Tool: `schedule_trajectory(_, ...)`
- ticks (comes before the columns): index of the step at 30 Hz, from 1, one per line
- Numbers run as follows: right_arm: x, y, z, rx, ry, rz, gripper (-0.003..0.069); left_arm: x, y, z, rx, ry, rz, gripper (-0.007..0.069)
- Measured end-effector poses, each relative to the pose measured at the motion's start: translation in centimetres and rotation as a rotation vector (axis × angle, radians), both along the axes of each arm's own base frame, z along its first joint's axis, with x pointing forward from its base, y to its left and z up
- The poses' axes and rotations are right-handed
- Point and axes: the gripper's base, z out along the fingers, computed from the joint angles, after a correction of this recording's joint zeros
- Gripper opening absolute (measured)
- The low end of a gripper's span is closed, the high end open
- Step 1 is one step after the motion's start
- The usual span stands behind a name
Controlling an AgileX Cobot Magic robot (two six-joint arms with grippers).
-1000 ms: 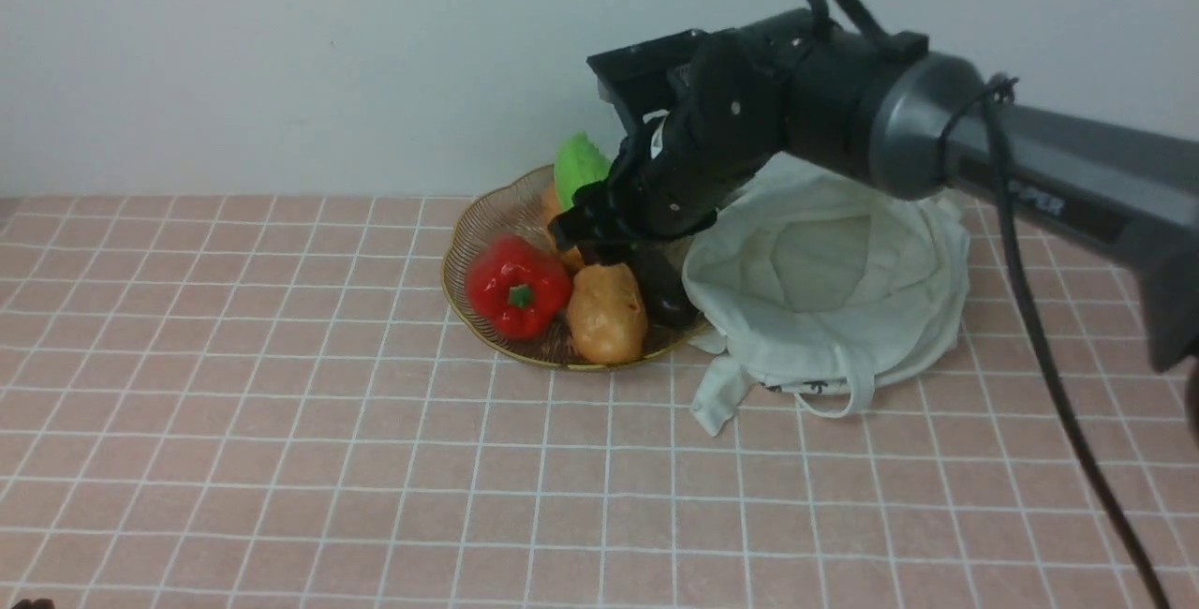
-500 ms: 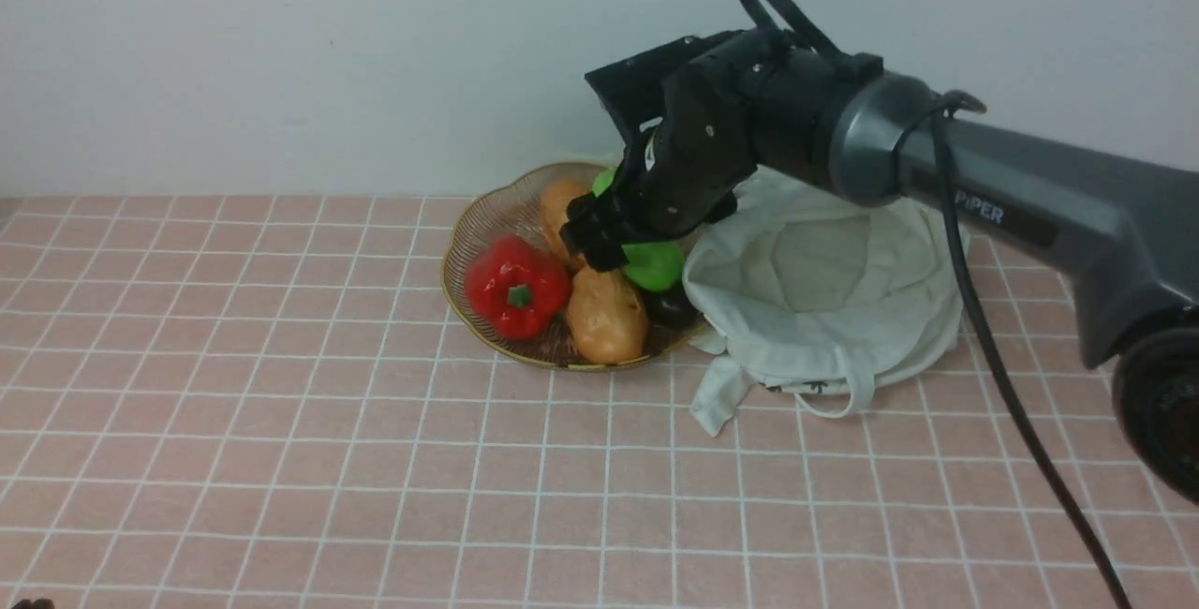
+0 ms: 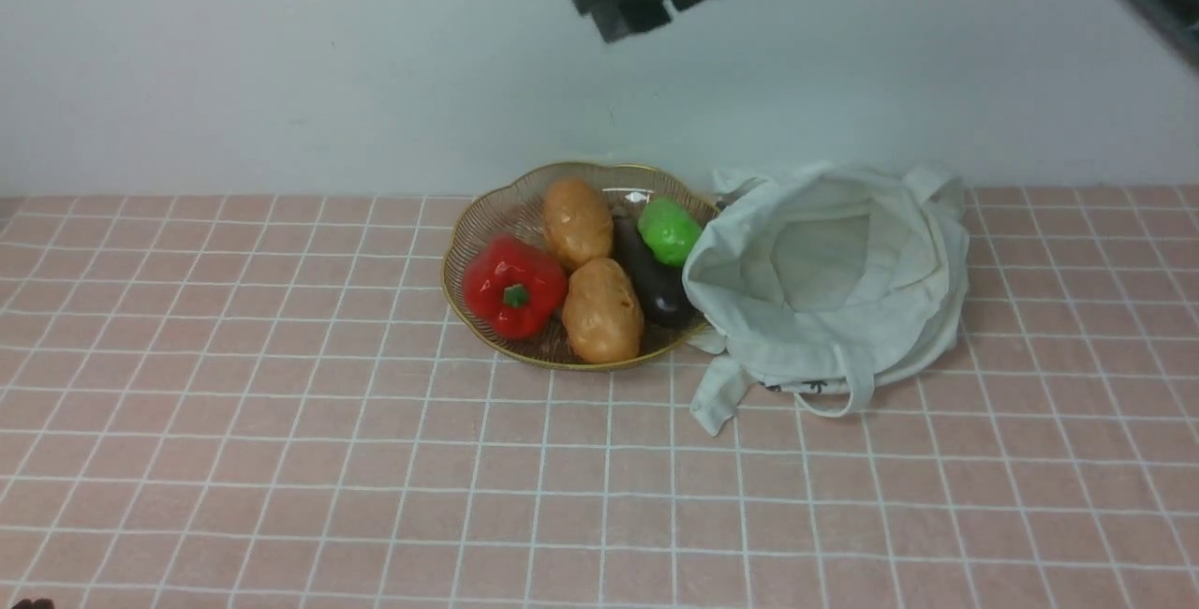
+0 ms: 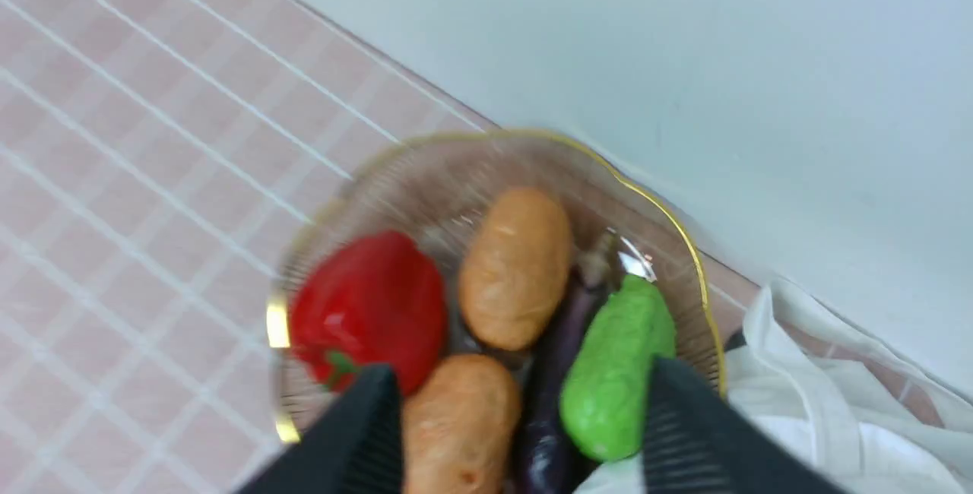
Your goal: Take vegetables from bag on pink coffee tablecloth place on plate.
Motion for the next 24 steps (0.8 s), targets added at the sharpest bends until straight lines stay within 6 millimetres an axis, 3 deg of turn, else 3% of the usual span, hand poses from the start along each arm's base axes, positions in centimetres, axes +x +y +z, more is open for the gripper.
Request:
schedule_trajectory(4, -6.5, -3.7, 4.8, 0.077, -0.023, 0.027, 0.0079, 0.0, 0.0, 0.0, 0.0, 0.0, 0.0, -0.0004)
schedule_trajectory(6, -9.2, -5.3, 5.7, 0.092, -0.026, 0.032, 0.003, 0.0, 0.0, 0.0, 0.0, 0.0, 0.0, -0.0004)
schedule_trajectory(8, -14.0, -8.5, 6.0, 0.101, -0.024, 0.035, -0.0003, 0.0, 0.0, 0.0, 0.0, 0.0, 0.0, -0.0004)
schedule_trajectory(9, -14.2, -8.6, 5.4, 0.09, -0.007, 0.035, -0.0004, 0.0, 0.0, 0.0, 0.0, 0.0, 0.0, -0.0004)
schedule_trajectory(10, -16.5, -10.1, 3.9, 0.097, -0.013, 0.033, -0.0011, 0.0, 0.0, 0.0, 0.0, 0.0, 0.0, -0.0004)
schedule_trajectory(12, -18.9, -11.7, 1.0, 0.138, -0.07, 0.025, -0.0013, 0.0, 0.0, 0.0, 0.0, 0.0, 0.0, -0.0004)
schedule_trajectory(14, -20.6, -12.9, -2.1, 0.179, -0.128, 0.016, -0.0015, 0.0, 0.0, 0.0, 0.0, 0.001, 0.0, -0.0004)
schedule_trajectory(15, -20.7, -13.0, -2.3, 0.194, -0.151, 0.014, -0.0015, 0.0, 0.0, 0.0, 0.0, 0.001, 0.0, -0.0004)
schedule_trajectory(18, -23.9, -15.3, -8.2, 0.271, -0.267, -0.002, -0.0015, 0.0, 0.0, 0.0, 0.0, 0.001, 0.0, -0.0004)
schedule_trajectory(22, -27.3, -17.8, -11.7, 0.37, -0.419, -0.01, -0.0015, 0.0, 0.0, 0.0, 0.0, 0.001, 0.0, -0.0004)
schedule_trajectory(24, -28.5, -18.6, -12.5, 0.404, -0.47, -0.009, -0.0015, 0.0, 0.0, 0.0, 0.0, 0.001, 0.0, -0.0004)
